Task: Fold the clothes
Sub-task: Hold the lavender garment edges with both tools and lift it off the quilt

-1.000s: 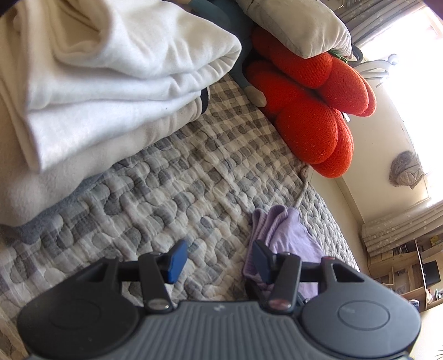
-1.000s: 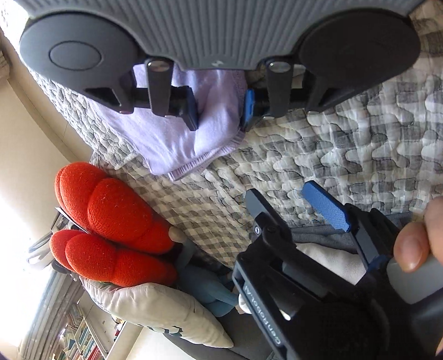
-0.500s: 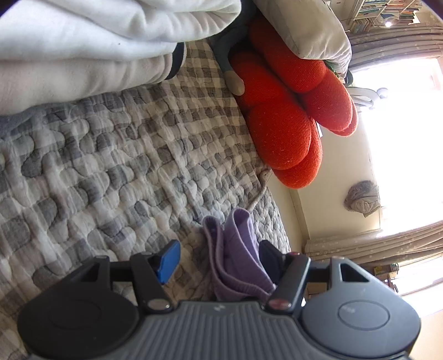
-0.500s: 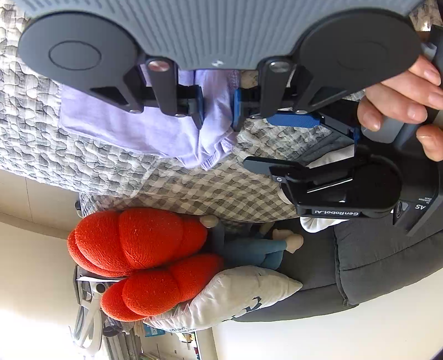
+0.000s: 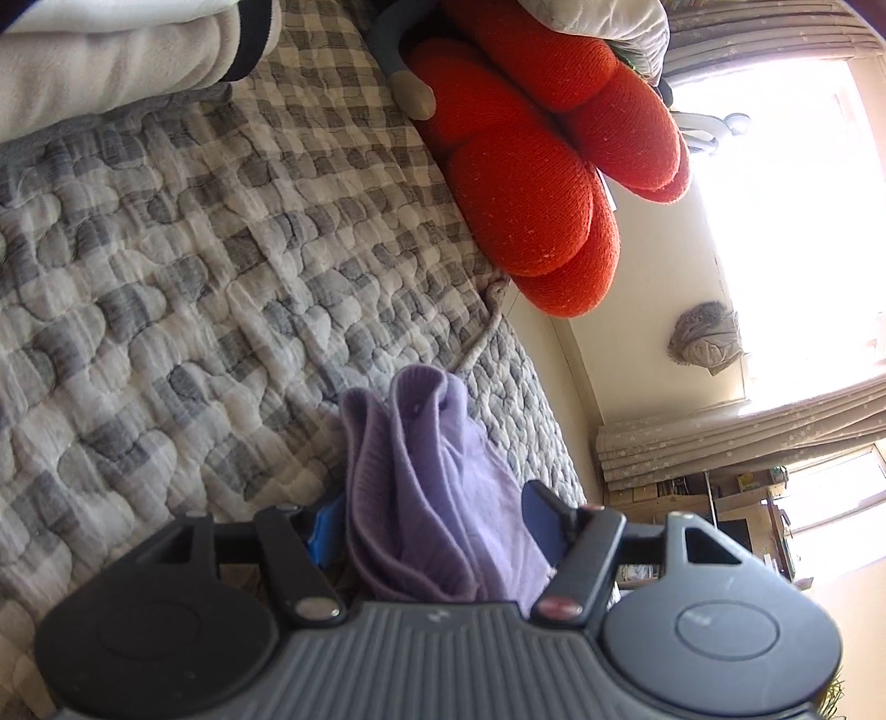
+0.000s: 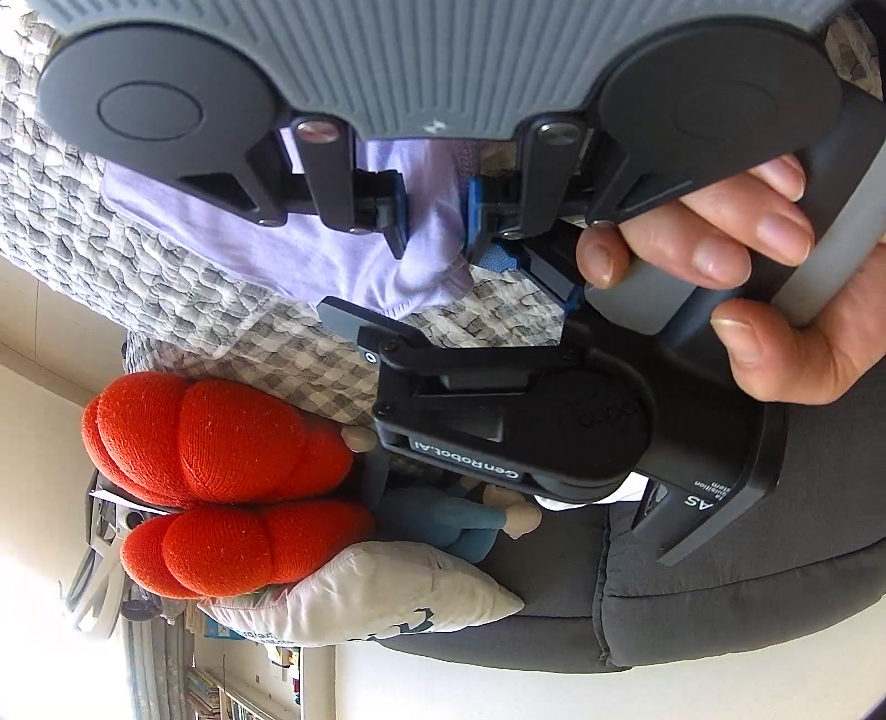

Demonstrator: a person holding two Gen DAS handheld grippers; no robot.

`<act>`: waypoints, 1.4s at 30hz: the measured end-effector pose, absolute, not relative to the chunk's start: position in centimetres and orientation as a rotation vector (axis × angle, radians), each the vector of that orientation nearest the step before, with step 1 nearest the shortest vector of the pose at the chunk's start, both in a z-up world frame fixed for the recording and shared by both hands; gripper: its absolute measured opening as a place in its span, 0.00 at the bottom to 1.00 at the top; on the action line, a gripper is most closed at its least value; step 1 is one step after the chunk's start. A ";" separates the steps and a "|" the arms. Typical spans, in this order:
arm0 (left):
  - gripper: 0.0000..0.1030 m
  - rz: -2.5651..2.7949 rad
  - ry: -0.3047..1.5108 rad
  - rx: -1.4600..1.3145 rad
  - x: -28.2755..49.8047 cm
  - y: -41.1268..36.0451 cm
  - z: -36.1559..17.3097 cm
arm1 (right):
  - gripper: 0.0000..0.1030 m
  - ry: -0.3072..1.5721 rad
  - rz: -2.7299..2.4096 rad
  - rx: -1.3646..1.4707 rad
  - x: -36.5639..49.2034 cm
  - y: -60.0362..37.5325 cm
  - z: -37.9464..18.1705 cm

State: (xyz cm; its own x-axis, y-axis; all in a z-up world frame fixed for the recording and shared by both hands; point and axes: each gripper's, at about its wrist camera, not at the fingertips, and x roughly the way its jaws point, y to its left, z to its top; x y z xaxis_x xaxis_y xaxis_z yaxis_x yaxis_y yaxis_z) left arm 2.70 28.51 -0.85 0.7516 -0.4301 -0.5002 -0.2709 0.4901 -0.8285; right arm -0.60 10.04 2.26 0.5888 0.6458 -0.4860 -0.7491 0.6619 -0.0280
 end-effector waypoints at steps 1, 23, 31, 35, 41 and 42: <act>0.63 -0.109 0.755 -1.075 2.8 28.5 -0.9 | 0.22 0.464 0.822 -0.250 -0.7 10.1 2.2; 0.24 -0.107 0.783 -0.818 3.1 27.3 0.4 | 0.69 0.818 0.580 0.447 5.7 -5.1 3.8; 0.23 -0.080 0.768 -0.771 2.8 27.0 0.7 | 0.67 0.847 0.576 0.446 6.0 -6.1 1.8; 0.23 -0.067 0.765 -0.746 2.8 26.7 0.8 | 0.51 0.872 0.579 0.418 6.2 -5.3 0.7; 0.22 -0.053 0.769 -0.725 3.0 26.4 0.9 | 0.51 0.840 0.594 0.382 6.0 -4.3 0.0; 0.22 -0.049 0.769 -0.717 3.0 26.3 1.0 | 0.51 0.835 0.596 0.386 6.0 -4.2 -0.1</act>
State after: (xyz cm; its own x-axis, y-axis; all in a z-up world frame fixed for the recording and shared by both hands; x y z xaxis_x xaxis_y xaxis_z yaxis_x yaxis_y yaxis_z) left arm 3.01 26.28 0.97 0.7295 -0.2919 -0.6186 -0.2107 0.7644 -0.6093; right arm 5.96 -4.25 -0.09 0.5247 0.6292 -0.5734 -0.3383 0.7722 0.5378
